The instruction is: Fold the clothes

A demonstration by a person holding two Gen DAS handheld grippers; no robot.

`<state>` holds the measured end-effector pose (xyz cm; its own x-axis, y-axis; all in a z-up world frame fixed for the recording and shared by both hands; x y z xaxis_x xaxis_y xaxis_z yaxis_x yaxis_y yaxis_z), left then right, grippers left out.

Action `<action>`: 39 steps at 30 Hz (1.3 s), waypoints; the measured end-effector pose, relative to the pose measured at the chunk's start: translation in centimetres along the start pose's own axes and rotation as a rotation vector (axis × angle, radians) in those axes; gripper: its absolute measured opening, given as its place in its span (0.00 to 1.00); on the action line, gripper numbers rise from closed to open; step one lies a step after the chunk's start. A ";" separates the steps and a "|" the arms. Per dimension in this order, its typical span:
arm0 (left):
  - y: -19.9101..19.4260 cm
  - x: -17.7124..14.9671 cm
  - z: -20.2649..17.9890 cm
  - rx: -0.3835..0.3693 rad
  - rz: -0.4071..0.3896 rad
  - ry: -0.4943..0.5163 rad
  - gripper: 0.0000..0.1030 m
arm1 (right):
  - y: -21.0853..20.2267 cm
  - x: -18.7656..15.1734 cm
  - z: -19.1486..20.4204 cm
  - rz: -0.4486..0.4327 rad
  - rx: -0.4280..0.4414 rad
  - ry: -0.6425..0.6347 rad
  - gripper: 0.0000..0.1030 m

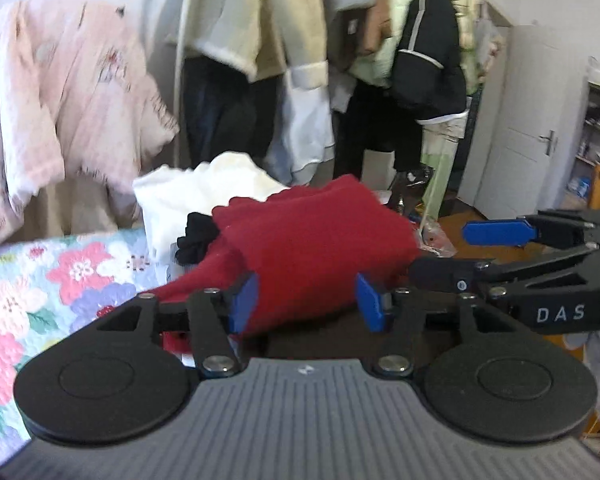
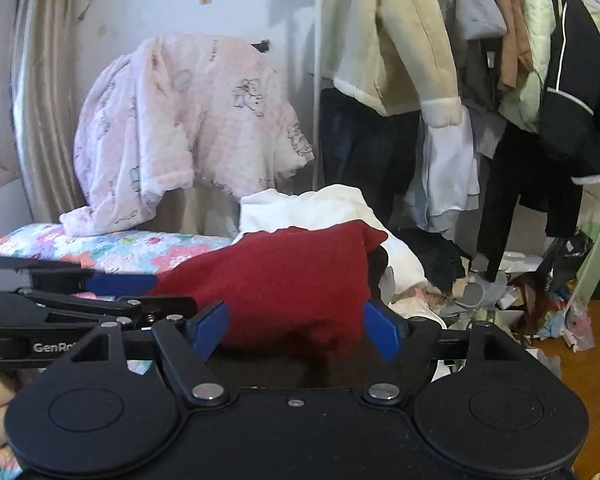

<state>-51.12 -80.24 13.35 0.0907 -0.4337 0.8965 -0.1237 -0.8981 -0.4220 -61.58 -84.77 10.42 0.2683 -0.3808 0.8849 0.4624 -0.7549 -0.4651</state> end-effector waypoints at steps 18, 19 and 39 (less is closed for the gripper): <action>-8.1 -6.6 -4.6 0.104 0.120 0.055 1.00 | -9.8 -5.8 0.3 0.020 -0.039 0.144 0.82; -8.1 -6.8 -4.6 0.107 0.127 0.051 1.00 | -10.4 -5.8 0.4 0.003 -0.042 0.142 0.82; -7.7 -6.2 -3.9 0.133 0.110 0.033 1.00 | -11.1 -6.1 1.8 0.023 -0.067 0.103 0.82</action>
<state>-54.54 -70.38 11.60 0.0513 -0.5291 0.8470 0.0006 -0.8481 -0.5298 -66.83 -73.14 10.11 0.1881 -0.4488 0.8736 0.3985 -0.7781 -0.4855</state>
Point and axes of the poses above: each gripper's, at about its wrist camera, not at the fingertips, and y roughly the way its jaws point, z to its left, x to its top, the point moved 9 cm from there along y, roughly the way its jaws point, and after that the axes turned 1 degree about -y, right-handed, at the moved point
